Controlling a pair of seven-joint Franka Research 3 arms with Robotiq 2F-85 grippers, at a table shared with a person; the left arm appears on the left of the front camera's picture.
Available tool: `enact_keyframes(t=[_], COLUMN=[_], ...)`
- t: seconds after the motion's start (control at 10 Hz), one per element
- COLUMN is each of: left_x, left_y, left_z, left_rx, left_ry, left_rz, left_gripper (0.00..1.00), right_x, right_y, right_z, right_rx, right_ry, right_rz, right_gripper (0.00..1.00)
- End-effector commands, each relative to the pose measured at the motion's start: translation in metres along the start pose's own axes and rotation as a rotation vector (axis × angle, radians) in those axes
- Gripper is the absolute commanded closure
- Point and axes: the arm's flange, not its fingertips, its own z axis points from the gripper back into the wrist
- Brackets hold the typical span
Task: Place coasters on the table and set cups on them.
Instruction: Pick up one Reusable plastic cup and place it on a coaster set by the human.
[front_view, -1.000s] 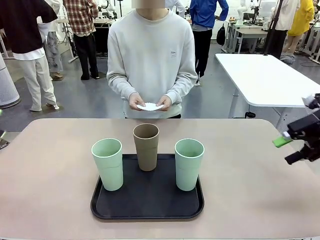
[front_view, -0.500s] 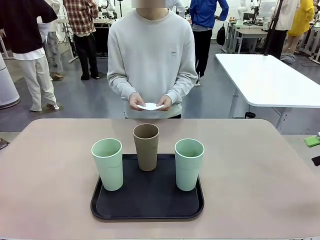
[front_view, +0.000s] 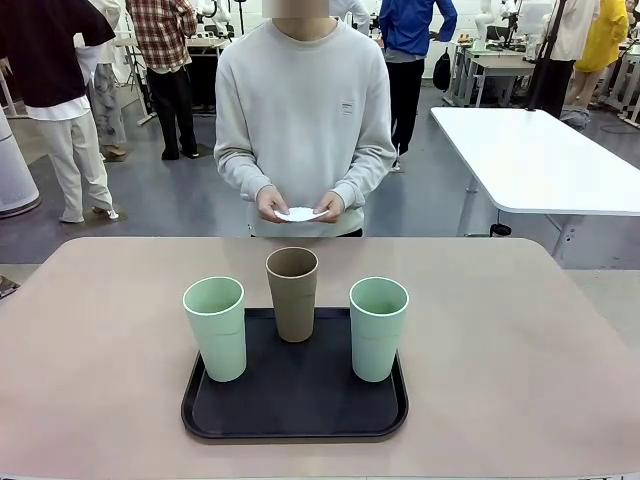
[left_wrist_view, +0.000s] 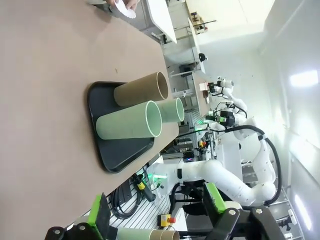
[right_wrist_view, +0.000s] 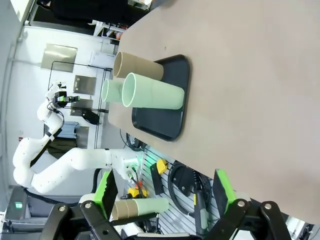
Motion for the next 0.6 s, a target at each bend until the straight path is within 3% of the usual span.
enact_keyframes(t=[0.0,0.1,0.2,0.3,0.5], left_x=[-0.001,0.000,0.000,0.000,0.000], left_y=[-0.007,-0.011,-0.001,-0.001,-0.001], left_z=[-0.010,-0.012,-0.004,-0.004,-0.004], left_rx=[0.011,0.067,0.000,0.000,0.000], left_ry=[-0.021,0.008,0.000,0.000,0.000], left_rz=[0.018,0.005,0.005,0.005,0.005], left_gripper=[0.00,0.00,0.00,0.00,0.00], right_x=[-0.034,-0.034,-0.031,-0.004,-0.004], right_y=[0.006,0.008,0.012,0.007,0.007], right_z=[-0.028,-0.028,-0.031,0.005,0.005], right_rx=[0.036,0.046,0.032,0.011,0.011], right_ry=[-0.040,-0.042,-0.032,-0.018,-0.018], right_rz=[0.029,0.042,0.059,0.015,0.015], right_gripper=[0.00,0.00,0.00,0.00,0.00])
